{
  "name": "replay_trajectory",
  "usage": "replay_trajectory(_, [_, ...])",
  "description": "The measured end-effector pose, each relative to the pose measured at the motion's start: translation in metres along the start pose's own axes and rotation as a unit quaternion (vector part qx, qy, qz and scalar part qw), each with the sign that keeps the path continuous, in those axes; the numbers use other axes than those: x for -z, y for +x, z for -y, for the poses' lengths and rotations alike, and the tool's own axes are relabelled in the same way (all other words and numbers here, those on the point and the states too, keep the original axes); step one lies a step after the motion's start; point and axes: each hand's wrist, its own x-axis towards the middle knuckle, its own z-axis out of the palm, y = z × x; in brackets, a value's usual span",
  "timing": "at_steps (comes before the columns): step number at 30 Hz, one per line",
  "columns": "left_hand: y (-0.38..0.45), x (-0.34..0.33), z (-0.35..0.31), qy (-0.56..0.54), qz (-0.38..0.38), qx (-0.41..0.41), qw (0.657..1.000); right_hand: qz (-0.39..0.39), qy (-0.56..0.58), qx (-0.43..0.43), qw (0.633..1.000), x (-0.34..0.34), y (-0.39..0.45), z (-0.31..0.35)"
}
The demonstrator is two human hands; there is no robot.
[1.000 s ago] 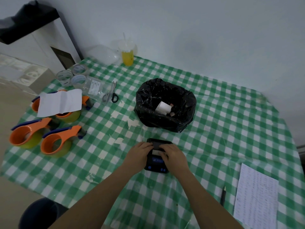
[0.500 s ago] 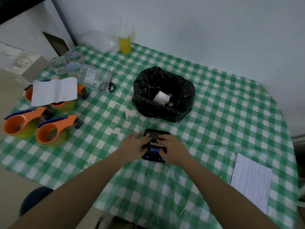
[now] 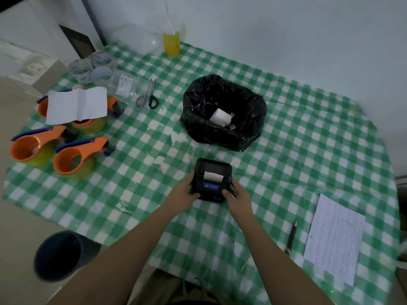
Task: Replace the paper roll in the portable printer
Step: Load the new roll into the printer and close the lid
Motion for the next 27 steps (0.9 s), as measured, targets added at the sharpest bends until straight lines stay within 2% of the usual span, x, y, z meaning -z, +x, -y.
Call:
replay_trajectory(12, [0.0004,-0.0067,0.0003,0.006,-0.034,-0.022,0.999,-0.009,0.018,-0.012,1.000,-0.0004,-0.0011,0.0023])
replay_trajectory(27, [-0.0020,-0.0038,-0.0011,-0.002,-0.023,-0.028,0.999,-0.017,0.014,-0.028,0.999,-0.0031,-0.0039,0.0036])
